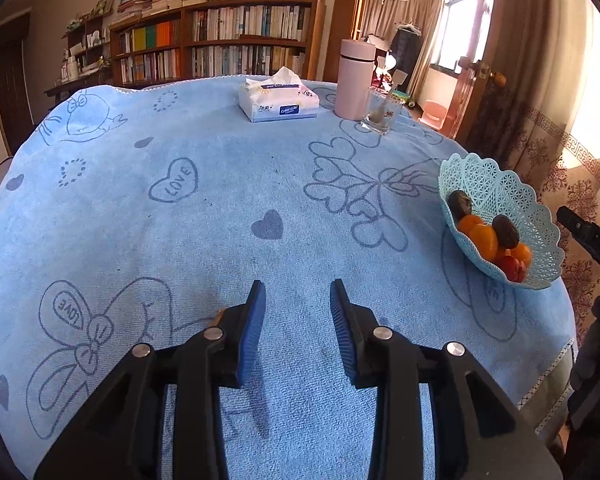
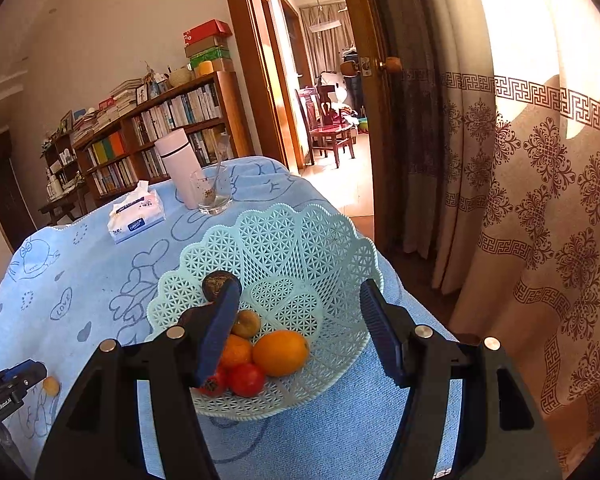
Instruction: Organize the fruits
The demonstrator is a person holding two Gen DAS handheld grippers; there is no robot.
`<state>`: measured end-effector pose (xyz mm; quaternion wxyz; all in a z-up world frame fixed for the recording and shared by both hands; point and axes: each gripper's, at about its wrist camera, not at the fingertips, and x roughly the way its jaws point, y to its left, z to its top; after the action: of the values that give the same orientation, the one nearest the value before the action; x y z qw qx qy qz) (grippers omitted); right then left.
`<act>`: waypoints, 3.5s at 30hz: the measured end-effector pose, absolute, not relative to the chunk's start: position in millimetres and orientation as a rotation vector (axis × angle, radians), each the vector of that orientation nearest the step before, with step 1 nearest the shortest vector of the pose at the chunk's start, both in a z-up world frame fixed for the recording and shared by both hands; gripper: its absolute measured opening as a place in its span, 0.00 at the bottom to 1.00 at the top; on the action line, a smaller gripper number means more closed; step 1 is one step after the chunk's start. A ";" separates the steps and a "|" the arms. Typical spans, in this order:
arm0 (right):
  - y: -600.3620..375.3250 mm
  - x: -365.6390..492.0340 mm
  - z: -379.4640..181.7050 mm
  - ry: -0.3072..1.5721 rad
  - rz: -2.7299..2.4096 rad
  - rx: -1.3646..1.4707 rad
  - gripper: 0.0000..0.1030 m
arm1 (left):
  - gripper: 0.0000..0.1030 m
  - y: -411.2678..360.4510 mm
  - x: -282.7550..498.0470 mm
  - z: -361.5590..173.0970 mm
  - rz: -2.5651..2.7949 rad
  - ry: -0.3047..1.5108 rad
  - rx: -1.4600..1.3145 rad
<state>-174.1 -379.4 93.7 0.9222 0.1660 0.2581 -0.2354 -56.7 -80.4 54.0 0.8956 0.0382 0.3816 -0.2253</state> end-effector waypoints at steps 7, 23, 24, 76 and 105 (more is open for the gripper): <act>-374.5 -170.7 87.2 0.548 -0.474 0.342 0.63 | 0.54 -57.7 -58.0 29.9 -0.396 0.836 0.106; -379.2 -174.3 91.2 0.530 -0.490 0.362 0.63 | 0.25 -109.5 -39.7 35.4 -0.457 0.840 0.154; -381.3 -175.0 91.3 0.529 -0.495 0.367 0.63 | 0.25 -120.6 -43.1 40.1 -0.488 0.826 0.163; -346.2 -190.6 62.5 0.661 -0.396 0.263 0.96 | 0.95 -228.1 -75.1 59.5 -0.528 0.540 0.414; -352.2 -185.2 52.5 0.693 -0.408 0.278 0.96 | 0.95 -238.4 -88.5 53.1 -0.522 0.480 0.513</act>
<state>-185.2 -352.2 52.5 0.9109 0.1351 0.3360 -0.1979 -88.5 -238.4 53.1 0.9059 0.2482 0.2322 -0.2527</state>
